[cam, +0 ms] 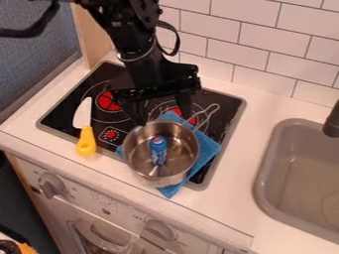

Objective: Moved the knife in the top left corner of the stove

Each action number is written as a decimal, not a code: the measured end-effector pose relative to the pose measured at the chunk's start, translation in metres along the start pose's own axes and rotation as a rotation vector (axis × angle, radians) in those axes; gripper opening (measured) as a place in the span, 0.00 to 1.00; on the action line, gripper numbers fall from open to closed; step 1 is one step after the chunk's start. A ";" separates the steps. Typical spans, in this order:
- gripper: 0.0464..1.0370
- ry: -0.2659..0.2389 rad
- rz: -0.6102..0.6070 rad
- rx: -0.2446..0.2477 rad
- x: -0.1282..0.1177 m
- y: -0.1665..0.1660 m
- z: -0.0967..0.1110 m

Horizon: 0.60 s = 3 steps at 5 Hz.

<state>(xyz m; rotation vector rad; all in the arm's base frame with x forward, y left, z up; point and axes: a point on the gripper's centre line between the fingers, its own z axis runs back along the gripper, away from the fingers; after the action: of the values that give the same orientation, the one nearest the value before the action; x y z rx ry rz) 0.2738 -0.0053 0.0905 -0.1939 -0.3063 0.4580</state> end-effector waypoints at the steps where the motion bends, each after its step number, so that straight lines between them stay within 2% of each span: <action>1: 0.96 0.018 0.003 0.006 -0.003 0.002 -0.004; 2: 0.96 0.016 0.069 0.032 0.006 0.029 0.002; 3: 0.96 0.006 0.078 0.053 0.013 0.041 0.006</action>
<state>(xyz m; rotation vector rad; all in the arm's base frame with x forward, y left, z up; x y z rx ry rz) 0.2663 0.0372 0.0889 -0.1557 -0.2812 0.5425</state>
